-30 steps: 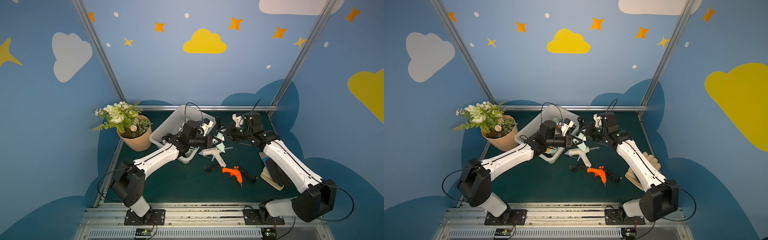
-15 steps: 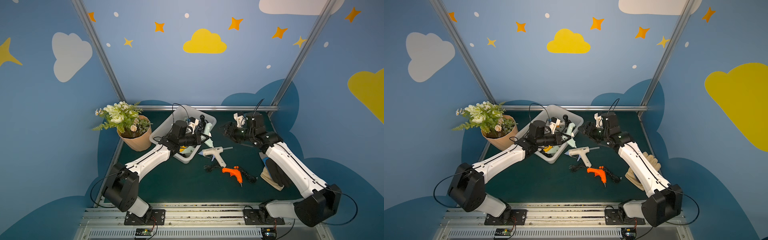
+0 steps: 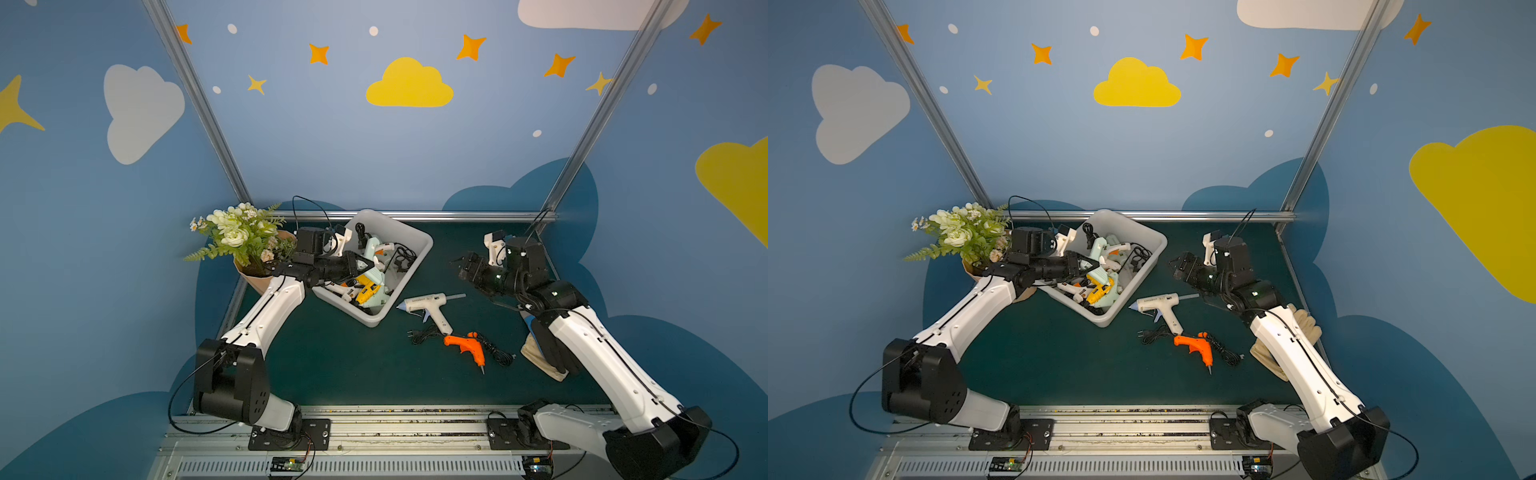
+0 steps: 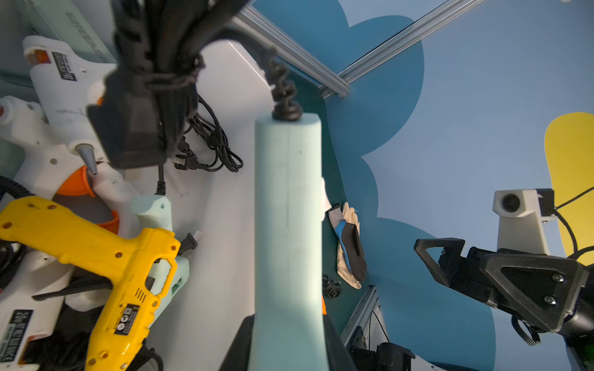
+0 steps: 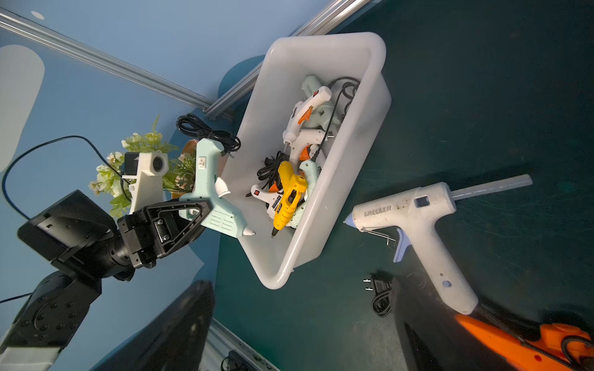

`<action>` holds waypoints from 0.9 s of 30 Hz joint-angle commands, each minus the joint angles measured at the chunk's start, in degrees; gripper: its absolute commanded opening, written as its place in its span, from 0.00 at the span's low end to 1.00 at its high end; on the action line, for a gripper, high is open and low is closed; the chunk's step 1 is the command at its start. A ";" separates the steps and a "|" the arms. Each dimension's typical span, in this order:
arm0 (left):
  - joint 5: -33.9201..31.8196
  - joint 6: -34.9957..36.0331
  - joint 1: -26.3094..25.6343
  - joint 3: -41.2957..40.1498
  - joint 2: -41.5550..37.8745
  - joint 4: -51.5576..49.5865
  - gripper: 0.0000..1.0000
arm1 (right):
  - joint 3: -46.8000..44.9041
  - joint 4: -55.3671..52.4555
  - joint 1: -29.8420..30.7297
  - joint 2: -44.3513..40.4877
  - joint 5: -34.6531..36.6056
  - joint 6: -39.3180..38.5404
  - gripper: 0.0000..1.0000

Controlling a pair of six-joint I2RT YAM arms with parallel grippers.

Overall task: Put the hot melt glue gun into the storage box
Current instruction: Place the hot melt adhesive gun in the storage box.

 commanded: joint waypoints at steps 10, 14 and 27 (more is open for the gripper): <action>-2.28 13.51 4.69 13.67 13.43 -17.55 0.03 | -4.72 1.13 0.34 -9.33 7.90 -1.60 0.95; -4.64 15.74 4.69 19.53 18.67 -21.40 0.07 | -5.17 0.27 0.39 -10.03 8.91 -2.04 0.95; -12.82 17.38 4.47 31.29 29.63 -30.97 0.31 | -5.78 -6.24 0.36 -6.51 11.89 -5.18 0.93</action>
